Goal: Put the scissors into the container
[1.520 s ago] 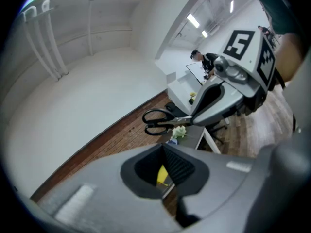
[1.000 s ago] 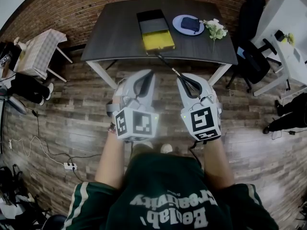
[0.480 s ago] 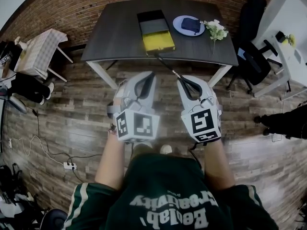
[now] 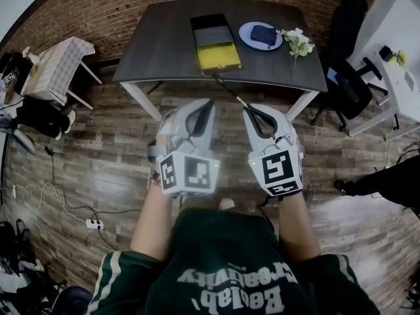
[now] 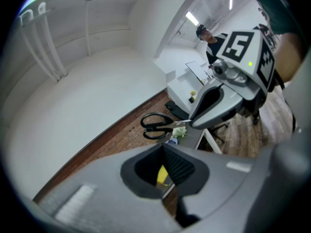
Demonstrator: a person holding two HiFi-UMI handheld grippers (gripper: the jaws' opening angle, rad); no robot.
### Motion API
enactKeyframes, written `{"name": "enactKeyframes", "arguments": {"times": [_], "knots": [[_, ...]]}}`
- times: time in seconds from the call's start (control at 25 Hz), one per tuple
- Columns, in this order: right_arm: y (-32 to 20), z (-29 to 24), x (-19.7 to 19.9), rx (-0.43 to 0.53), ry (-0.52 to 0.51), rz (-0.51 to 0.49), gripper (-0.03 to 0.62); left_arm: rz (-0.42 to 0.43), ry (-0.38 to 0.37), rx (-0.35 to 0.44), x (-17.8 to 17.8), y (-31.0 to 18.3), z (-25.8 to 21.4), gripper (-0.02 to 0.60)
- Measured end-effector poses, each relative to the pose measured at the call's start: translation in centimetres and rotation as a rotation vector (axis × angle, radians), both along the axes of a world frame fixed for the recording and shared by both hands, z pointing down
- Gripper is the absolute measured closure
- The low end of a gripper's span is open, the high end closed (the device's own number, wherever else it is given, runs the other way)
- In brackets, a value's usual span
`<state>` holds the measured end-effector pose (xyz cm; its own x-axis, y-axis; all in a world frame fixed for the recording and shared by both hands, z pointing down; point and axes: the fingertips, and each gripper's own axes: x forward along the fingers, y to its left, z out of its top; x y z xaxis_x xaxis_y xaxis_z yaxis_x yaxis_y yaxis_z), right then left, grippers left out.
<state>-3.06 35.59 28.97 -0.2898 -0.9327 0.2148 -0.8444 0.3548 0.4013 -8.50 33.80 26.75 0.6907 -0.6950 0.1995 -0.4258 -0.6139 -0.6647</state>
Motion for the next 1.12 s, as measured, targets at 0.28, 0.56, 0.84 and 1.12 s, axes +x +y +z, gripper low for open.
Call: {"name": "enactKeyframes", "arguments": {"times": [0.28, 0.56, 0.84, 1.12], "knots": [[-0.4, 0.2, -0.4, -0.006, -0.01, -0.003, 0.574, -0.013, -0.006, -0.004, -0.7, -0.6, 0.1, 0.578], [-1.5, 0.5, -0.3, -0.005, -0.004, 0.01, 0.574, 0.013, -0.013, 0.003, -0.3, -1.7, 0.8, 0.578], [-3.5, 0.8, 0.2, -0.02, 0.002, 0.02, 0.573, 0.017, -0.001, 0.002, -0.1, -4.1, 0.4, 0.578], [-5.7, 1.2, 0.4, -0.033, 0.011, 0.022, 0.574, 0.019, 0.0, -0.006, 0.1, -6.5, 0.7, 0.578]]}}
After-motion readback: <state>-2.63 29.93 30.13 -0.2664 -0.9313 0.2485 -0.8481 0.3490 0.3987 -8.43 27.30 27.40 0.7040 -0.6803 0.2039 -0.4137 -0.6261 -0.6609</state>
